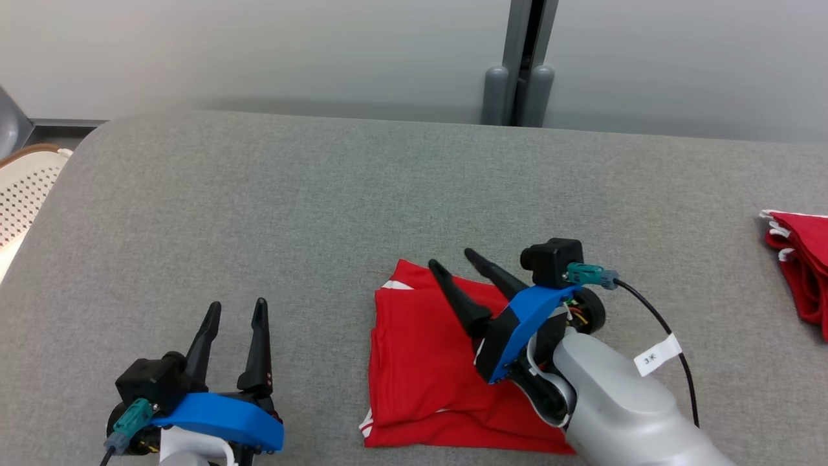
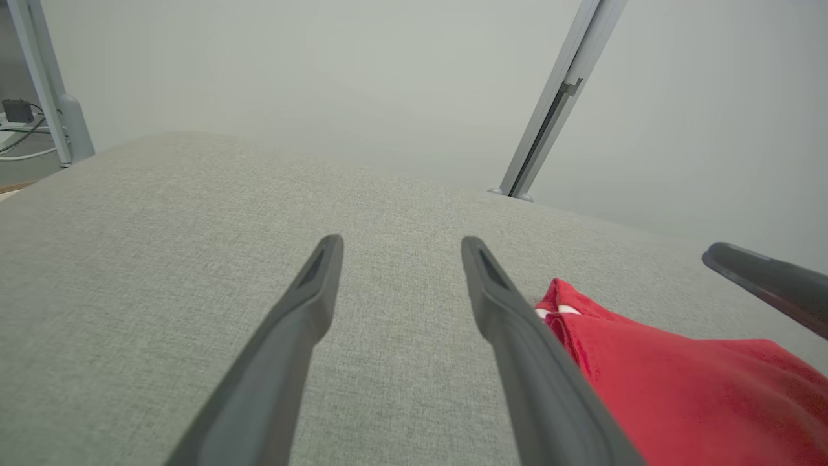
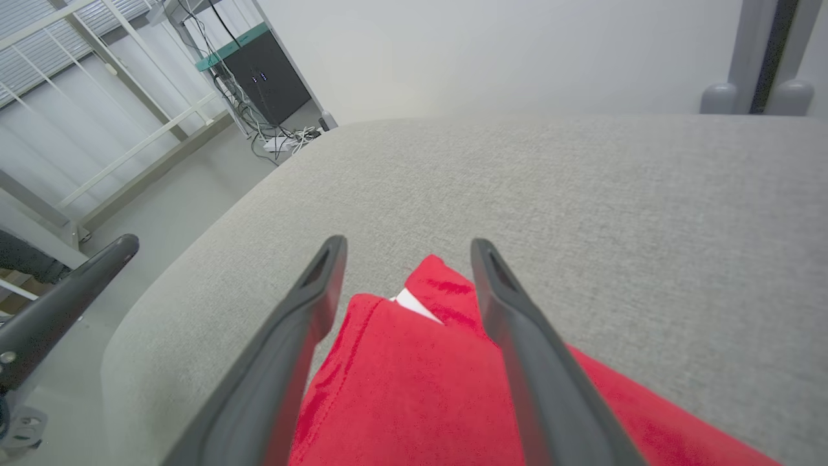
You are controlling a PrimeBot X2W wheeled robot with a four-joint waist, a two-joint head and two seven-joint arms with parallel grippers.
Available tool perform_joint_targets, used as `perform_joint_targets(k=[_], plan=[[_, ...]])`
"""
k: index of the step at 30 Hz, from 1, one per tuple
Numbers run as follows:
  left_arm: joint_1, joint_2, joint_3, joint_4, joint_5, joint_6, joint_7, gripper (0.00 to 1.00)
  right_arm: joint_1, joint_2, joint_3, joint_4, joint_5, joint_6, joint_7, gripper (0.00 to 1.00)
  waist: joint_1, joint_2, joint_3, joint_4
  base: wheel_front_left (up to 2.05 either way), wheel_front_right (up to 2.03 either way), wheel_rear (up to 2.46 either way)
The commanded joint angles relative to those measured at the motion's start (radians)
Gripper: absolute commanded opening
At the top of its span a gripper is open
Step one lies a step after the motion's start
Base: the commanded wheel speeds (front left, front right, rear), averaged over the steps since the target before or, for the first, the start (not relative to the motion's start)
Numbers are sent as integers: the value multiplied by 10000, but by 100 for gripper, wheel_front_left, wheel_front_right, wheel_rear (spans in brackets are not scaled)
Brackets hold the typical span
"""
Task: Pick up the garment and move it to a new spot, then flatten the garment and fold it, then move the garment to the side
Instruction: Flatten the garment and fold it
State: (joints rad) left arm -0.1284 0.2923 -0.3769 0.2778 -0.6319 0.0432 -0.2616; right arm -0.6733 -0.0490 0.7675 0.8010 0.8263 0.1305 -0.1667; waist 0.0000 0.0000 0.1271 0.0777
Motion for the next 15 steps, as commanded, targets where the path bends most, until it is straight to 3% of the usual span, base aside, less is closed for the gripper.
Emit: perform_joint_targets(k=[1, 8, 15], plan=[[-183, -46, -59, -18, 101, -47, -38, 100, -171, -29, -213, 356, -349, 5, -301, 100, 0, 0, -89, -138, 0, 0, 0], [-391, -306, -99, 92, 282, -54, -42, 100, 191, -344, -1894, 1515, -2330, 3, -970, 100, 0, 0, -365, -629, 0, 0, 0], [9, -583, 286, 155, 617, 63, -43, 100, 2212, -532, -4992, -294, -4895, 5, -991, 100, 0, 0, -639, -984, 0, 0, 0]])
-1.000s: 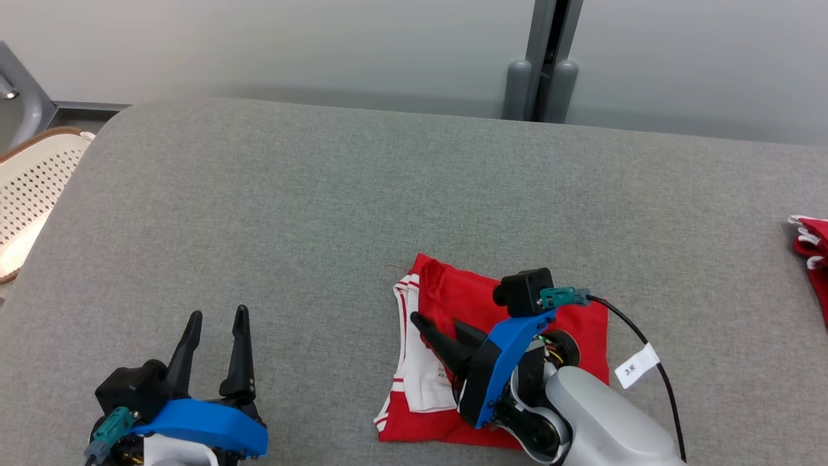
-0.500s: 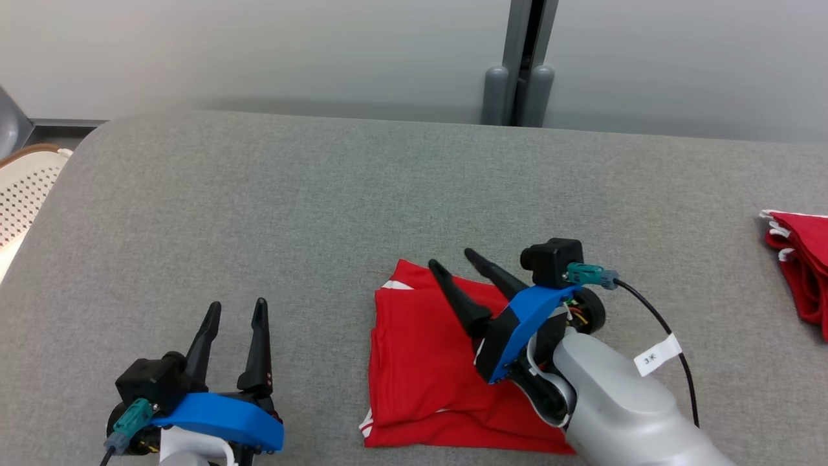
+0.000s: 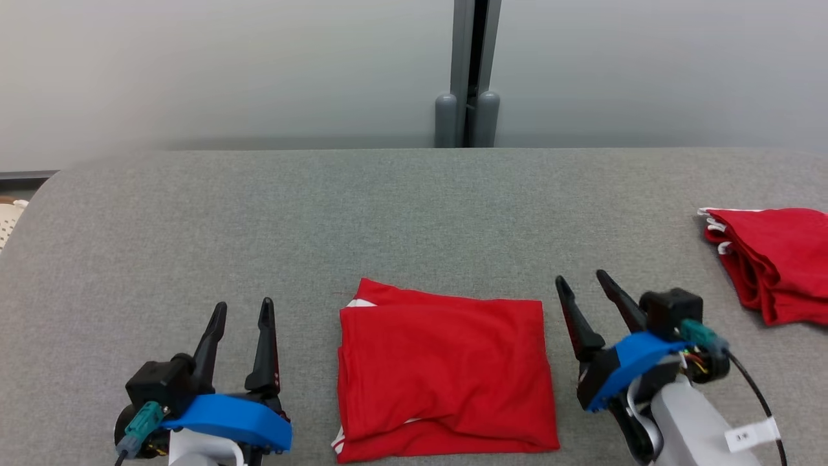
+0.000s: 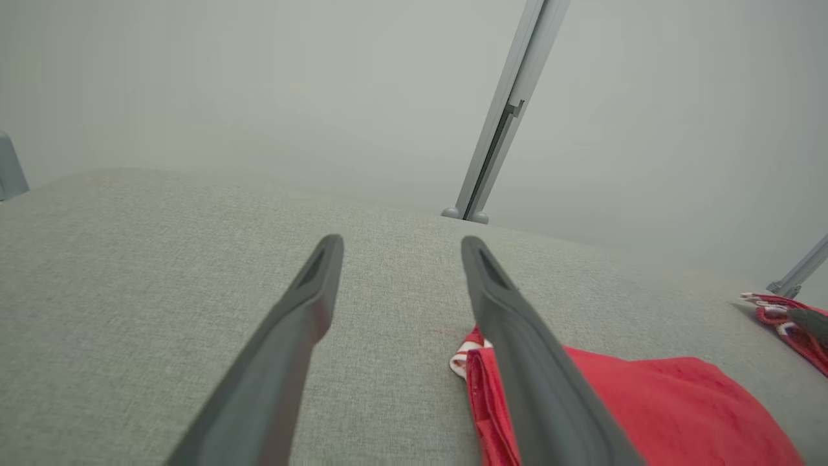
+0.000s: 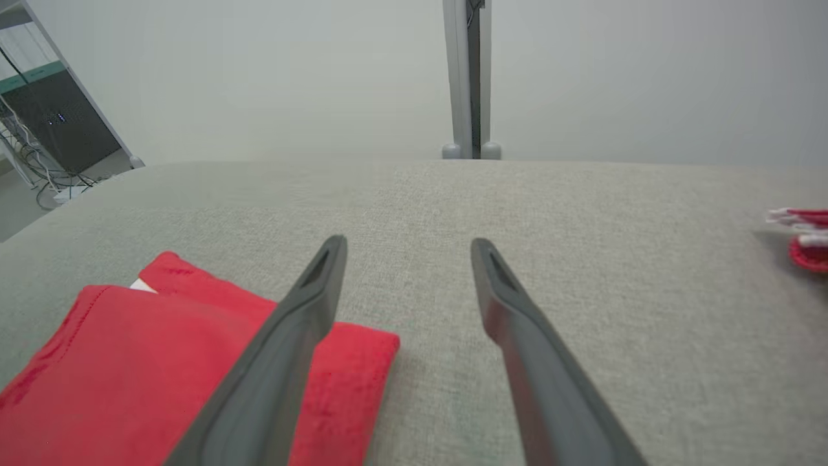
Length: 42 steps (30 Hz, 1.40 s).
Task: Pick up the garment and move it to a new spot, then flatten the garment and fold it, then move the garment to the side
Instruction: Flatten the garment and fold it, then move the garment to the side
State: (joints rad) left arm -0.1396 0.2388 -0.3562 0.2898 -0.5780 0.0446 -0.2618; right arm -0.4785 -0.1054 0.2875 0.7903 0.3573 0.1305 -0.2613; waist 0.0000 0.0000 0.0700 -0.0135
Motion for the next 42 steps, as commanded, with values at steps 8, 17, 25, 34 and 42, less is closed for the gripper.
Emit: perform_joint_targets(k=[8, 17, 25, 34, 42], plan=[[931, -242, 619, 18, 542, 115, -40, 100, 2855, 508, -2265, -2798, -2089, 3, -12, 100, 0, 0, -207, -218, 0, 0, 0], [1430, -422, 991, -145, 890, -96, -41, 100, 4133, 544, -2763, -4296, -1618, 5, 280, 100, 0, 0, -359, -101, 0, 0, 0], [1457, -523, 1051, -104, 1015, -235, -41, 100, 4285, 546, -2785, -4721, -1613, 5, 415, 100, 0, 0, -398, -157, 0, 0, 0], [1324, -576, 1012, -34, 1076, -268, -41, 100, 4214, 546, -2668, -4821, -1592, 5, 475, 100, 0, 0, -370, -127, 0, 0, 0], [1224, -591, 1044, 14, 1037, -263, -41, 100, 3991, 546, -2731, -5022, -2035, 5, 670, 100, 0, 0, -301, -85, 0, 0, 0]])
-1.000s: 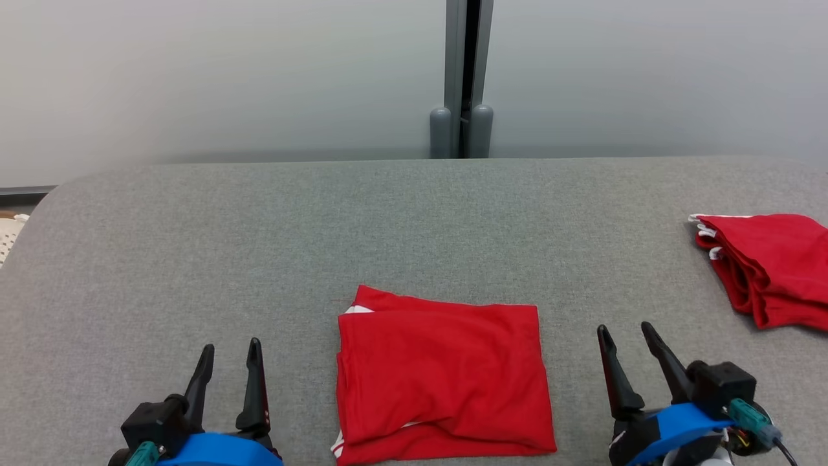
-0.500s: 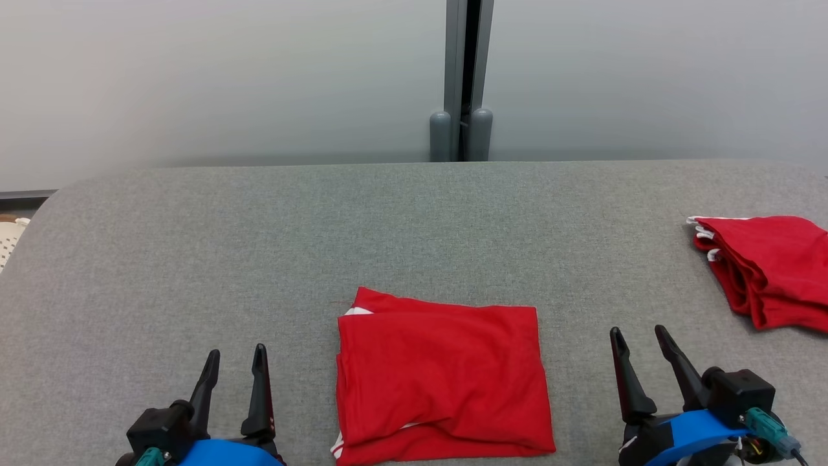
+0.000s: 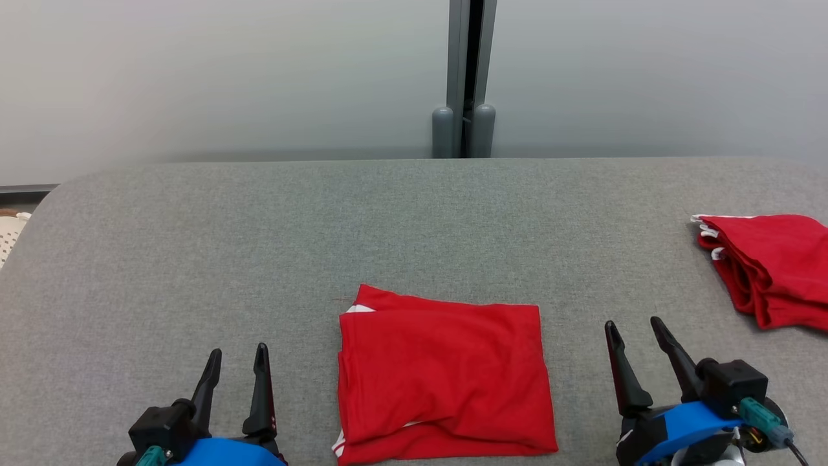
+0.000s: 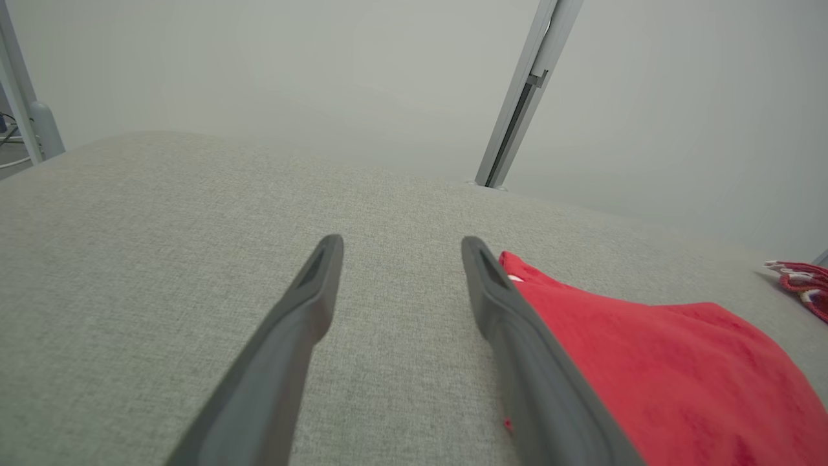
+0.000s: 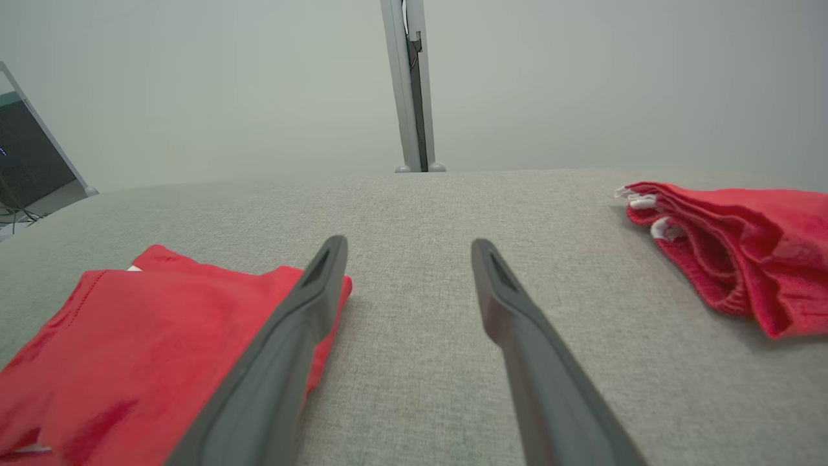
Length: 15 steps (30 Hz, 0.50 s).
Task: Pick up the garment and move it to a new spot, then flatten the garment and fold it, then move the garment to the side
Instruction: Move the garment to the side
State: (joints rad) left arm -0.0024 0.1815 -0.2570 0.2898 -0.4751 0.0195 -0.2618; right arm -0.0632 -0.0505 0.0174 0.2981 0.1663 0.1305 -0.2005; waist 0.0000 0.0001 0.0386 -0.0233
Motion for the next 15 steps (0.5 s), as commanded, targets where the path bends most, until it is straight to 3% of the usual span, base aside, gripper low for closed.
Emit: perform_joint_targets(k=[1, 8, 15], plan=[[-174, -25, 59, 17, -3, -8, -41, 100, -225, -2, -54, -140, -222, 5, 157, 100, 0, -1, 30, 33, 0, 0, 0], [-288, -26, 95, 53, -57, 6, -43, 100, -667, 0, 281, -98, -671, 5, 1685, 100, 0, -1, 164, 261, 0, 0, 0], [-474, -145, 168, 99, -25, -25, -42, 100, -1153, -5, 912, 1070, -122, 5, 3985, 100, 0, -1, 488, 911, 0, 0, 0]])
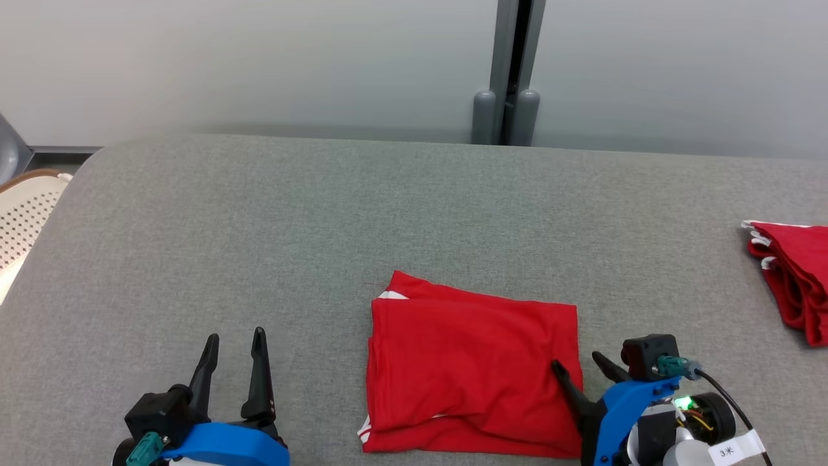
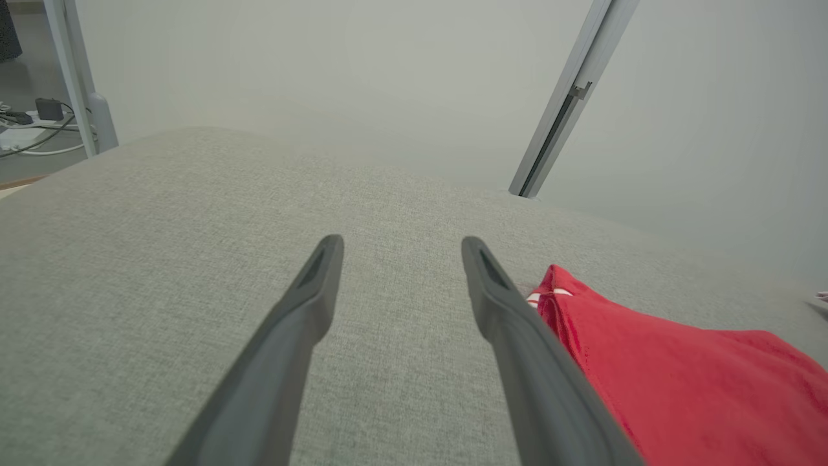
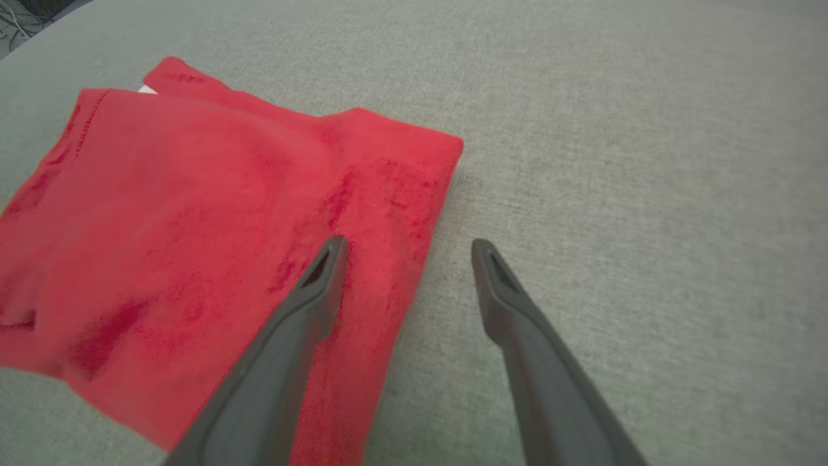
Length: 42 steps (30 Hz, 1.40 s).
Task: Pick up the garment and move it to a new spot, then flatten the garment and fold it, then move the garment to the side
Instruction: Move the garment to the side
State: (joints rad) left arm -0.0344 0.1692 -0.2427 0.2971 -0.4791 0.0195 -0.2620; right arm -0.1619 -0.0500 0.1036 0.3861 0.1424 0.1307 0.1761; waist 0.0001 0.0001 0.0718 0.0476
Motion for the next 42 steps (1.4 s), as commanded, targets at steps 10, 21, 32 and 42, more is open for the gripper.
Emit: perform_joint_targets(k=[10, 21, 32, 42], plan=[[-267, -173, 236, 68, 161, -139, -34, 100, -783, -10, 317, 991, 397, 3, 1075, 22, -1, -1, 497, 561, 0, 0, 0], [-463, -324, 186, -281, 510, -416, -34, 100, -1796, -287, 151, 42, -60, -2, 629, 0, -1, -1, 1131, -1079, 0, 0, 0], [-1146, 150, -82, -673, 883, -512, 322, 100, -1724, -556, -999, -938, 16, 0, 209, 0, -1, -1, 2091, -3990, 0, 0, 0], [-1440, 342, -468, -951, 1120, -585, 801, 100, -2252, -448, -1231, -854, -34, 1, -141, 0, -1, -1, 2400, -4474, 0, 0, 0]])
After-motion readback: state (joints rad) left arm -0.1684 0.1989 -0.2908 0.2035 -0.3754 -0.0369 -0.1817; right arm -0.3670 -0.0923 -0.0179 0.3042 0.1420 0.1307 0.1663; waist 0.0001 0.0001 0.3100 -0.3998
